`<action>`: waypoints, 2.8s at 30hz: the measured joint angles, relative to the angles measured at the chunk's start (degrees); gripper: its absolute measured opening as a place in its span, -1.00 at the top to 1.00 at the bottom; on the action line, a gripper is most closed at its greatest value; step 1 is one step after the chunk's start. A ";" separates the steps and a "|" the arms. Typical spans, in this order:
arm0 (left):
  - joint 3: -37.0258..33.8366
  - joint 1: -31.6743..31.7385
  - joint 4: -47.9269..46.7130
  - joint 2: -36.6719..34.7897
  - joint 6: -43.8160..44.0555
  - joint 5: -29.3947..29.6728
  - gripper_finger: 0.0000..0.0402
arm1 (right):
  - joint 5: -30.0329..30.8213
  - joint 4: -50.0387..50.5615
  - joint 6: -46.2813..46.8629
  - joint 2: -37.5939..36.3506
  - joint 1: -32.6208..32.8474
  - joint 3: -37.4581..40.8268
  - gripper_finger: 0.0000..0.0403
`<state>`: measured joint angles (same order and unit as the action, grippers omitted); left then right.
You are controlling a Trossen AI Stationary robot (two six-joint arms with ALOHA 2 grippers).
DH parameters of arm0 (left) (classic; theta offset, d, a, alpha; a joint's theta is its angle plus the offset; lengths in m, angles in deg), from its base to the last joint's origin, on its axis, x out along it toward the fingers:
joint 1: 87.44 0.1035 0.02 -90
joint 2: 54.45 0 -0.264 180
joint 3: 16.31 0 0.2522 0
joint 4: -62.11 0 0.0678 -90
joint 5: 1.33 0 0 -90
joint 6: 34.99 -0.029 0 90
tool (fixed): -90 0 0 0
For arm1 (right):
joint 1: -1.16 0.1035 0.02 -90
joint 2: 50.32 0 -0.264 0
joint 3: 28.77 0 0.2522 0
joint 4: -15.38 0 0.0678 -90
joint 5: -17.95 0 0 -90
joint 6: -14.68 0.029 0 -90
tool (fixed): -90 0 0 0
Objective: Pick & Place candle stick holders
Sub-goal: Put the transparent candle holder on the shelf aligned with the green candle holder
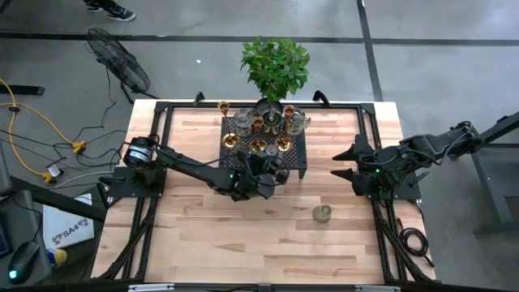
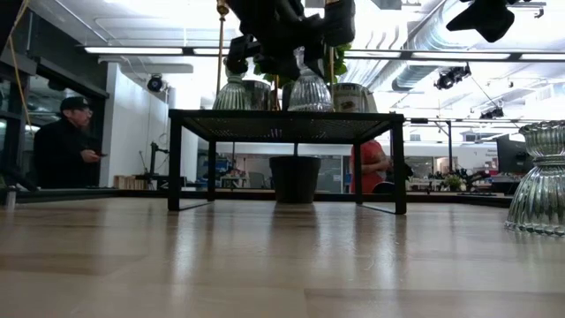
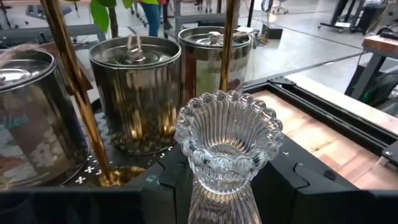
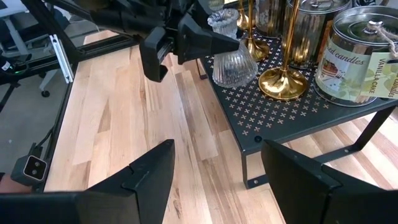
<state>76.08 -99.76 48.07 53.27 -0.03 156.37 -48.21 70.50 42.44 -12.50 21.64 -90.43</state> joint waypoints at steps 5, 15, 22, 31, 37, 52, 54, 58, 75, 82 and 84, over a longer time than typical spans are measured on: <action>0.00 0.00 -0.40 0.00 0.05 -0.22 0.38 | 0.00 0.00 0.01 0.00 -0.01 0.00 -0.16; 0.00 0.00 -3.75 0.00 3.50 -0.18 0.38 | 0.00 0.00 0.00 0.01 0.00 0.00 -0.16; 0.00 0.44 -4.16 0.00 3.50 -0.54 0.38 | 0.00 -0.01 -0.01 0.00 0.00 0.00 -0.16; 0.04 0.83 -4.04 0.00 2.78 -1.18 0.38 | 0.00 0.00 -0.01 0.01 0.01 0.00 -0.16; 0.04 1.22 -4.04 0.00 2.80 -1.70 0.36 | 0.00 0.00 0.00 0.00 0.01 0.00 -0.16; 0.04 1.18 -3.75 0.09 2.82 0.76 -0.16 | 0.00 0.00 0.00 0.00 0.01 0.00 -0.16; 0.04 1.18 -3.73 0.09 2.82 2.13 -0.16 | 0.00 0.00 0.00 0.00 0.01 0.00 -0.16; 0.04 1.18 -3.68 0.09 2.75 3.86 -0.16 | 0.00 0.00 -0.01 0.00 0.00 0.00 -0.16; 0.04 1.18 4.90 0.09 -8.29 5.36 -0.17 | 0.00 0.00 -0.01 -0.01 -0.01 0.00 -0.16; 0.04 1.18 10.10 0.09 -14.70 5.53 -0.17 | 0.00 0.00 -0.01 0.01 0.01 0.00 -0.16; 0.04 1.18 11.39 0.09 -16.65 5.52 -0.17 | 0.00 0.00 -0.01 -0.01 0.00 0.00 -0.16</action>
<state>76.12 -98.57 59.46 53.35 -16.68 161.89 -48.21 70.50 42.43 -12.51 21.63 -90.43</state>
